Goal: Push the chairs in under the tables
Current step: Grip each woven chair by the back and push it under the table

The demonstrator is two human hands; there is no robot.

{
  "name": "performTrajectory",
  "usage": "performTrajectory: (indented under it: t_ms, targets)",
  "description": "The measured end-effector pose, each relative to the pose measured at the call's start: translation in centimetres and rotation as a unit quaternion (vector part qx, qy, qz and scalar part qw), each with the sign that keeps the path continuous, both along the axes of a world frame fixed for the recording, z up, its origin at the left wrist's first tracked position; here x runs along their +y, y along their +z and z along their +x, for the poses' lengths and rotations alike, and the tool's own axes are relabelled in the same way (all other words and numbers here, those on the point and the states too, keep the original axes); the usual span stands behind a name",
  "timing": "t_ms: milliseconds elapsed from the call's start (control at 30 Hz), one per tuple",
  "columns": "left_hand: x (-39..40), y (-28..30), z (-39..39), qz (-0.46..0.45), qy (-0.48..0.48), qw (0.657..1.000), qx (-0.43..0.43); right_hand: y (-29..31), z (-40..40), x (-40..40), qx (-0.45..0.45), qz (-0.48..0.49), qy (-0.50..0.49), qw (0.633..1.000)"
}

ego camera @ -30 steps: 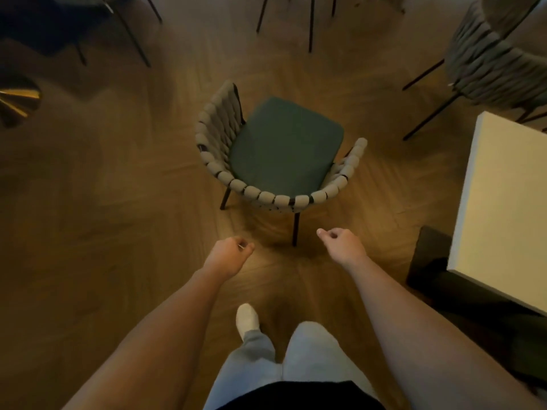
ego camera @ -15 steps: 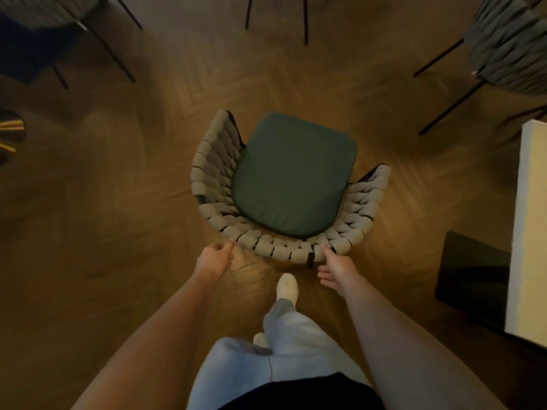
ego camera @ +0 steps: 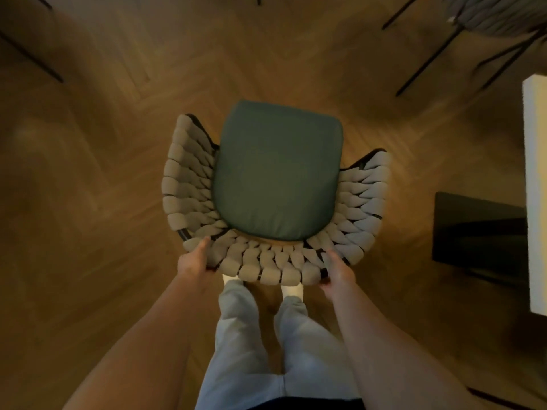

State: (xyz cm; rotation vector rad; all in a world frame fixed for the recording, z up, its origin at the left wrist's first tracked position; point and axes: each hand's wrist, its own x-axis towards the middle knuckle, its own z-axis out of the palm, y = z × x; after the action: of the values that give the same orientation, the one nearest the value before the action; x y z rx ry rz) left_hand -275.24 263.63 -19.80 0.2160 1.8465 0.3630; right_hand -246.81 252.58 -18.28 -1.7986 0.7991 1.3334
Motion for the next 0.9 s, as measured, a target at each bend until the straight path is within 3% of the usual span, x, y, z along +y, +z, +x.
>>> performTrajectory:
  t_ms: [100, 267, 467, 900]
  targets:
    - [2.0, -1.2, -0.7, -0.010, 0.036, 0.999, -0.011, -1.0, -0.2, 0.9, -0.027, 0.006, -0.017, 0.999]
    - [4.0, -2.2, -0.6, -0.011, 0.089, 0.995, -0.041, -1.1, -0.8, 1.4, -0.086, -0.079, -0.071, 0.991]
    - [4.6, -1.7, -0.6, -0.023, 0.067, 0.997, -0.043, -0.5, -1.4, 1.3, -0.107, -0.073, -0.068, 0.989]
    - [9.5, -2.2, 3.1, 0.006, -0.066, 0.995, -0.069, 0.0, -2.3, -0.4, -0.111, -0.068, -0.197, 0.972]
